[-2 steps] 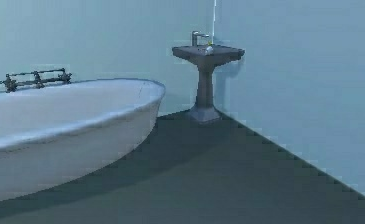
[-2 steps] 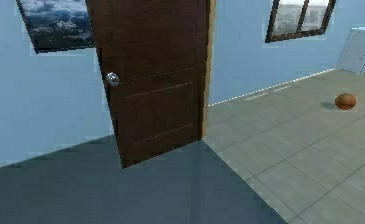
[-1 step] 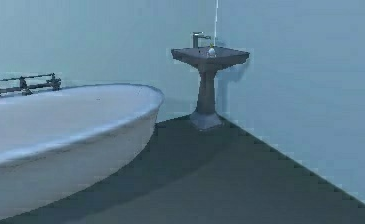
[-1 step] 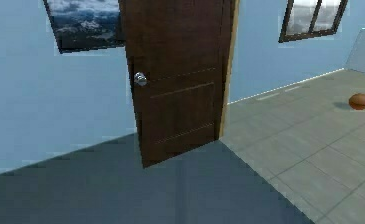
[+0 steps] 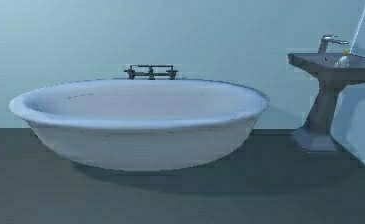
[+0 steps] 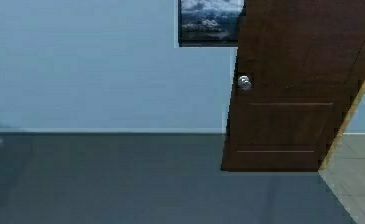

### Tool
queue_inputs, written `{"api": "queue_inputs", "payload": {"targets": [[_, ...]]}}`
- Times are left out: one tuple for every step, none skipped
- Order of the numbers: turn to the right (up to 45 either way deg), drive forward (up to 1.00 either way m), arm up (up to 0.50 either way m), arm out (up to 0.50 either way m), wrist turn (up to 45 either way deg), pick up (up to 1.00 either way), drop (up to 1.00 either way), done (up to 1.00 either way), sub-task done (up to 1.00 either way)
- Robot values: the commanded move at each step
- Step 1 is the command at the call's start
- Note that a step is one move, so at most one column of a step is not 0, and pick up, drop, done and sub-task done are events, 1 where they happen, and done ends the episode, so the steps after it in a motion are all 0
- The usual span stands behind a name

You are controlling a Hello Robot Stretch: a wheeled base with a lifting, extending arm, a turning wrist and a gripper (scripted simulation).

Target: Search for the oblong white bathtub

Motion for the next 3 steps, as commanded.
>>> {"api": "queue_inputs", "payload": {"targets": [[0.0,0.4,0.0,0.0,0.0,0.0,0.0,0.0,0.0],[-12.0,0.0,0.0,0.0,0.0,0.0,0.0,0.0,0.0],[0.0,0.0,0.0,0.0,0.0,0.0,0.0,1.0,0.0]]}}
